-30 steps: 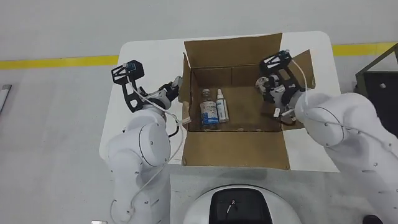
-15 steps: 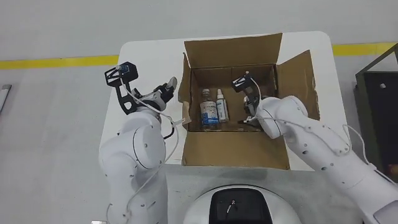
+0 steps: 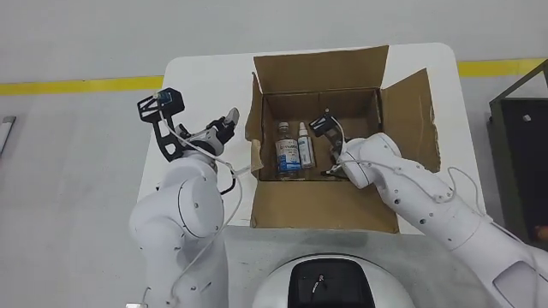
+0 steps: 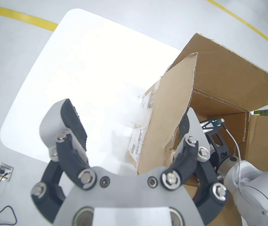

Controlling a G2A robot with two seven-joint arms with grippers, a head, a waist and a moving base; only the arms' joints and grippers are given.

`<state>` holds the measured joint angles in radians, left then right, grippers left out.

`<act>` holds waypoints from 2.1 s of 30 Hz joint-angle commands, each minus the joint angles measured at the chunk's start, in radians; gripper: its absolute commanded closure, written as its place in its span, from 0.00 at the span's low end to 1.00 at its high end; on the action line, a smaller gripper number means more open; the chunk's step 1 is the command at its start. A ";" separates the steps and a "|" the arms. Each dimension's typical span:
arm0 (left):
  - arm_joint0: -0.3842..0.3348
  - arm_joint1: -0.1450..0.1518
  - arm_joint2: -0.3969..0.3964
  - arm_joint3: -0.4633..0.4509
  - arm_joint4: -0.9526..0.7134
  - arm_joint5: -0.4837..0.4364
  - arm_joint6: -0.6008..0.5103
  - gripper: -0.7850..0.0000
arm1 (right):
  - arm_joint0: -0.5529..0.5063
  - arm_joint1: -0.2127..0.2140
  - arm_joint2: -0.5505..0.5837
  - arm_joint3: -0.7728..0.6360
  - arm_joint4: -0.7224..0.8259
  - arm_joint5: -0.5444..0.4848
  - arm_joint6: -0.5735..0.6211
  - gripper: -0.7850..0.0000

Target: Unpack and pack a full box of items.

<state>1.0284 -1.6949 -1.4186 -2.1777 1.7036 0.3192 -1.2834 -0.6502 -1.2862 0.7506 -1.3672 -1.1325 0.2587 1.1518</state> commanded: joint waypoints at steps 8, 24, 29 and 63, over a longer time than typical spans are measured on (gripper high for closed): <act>0.020 0.001 -0.008 -0.015 0.005 0.005 -0.002 0.00 | 0.016 -0.030 -0.018 0.058 0.014 -0.006 -0.015 0.77; -0.011 -0.003 0.036 0.045 -0.019 0.009 0.016 0.00 | -0.037 -0.004 0.183 -0.211 0.000 -0.017 -0.005 0.34; -0.021 -0.003 0.039 0.060 -0.028 0.007 0.020 0.00 | -0.107 0.021 0.331 -0.392 0.024 -0.035 -0.026 0.84; -0.031 -0.003 0.058 0.078 -0.026 -0.010 0.016 0.00 | -0.446 0.069 1.176 -0.286 1.079 0.059 0.045 1.00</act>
<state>0.9963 -1.6981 -1.3608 -2.0997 1.6763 0.3109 -1.2666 -1.0984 -1.2172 1.9458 -1.6519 -0.0762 0.3220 1.1924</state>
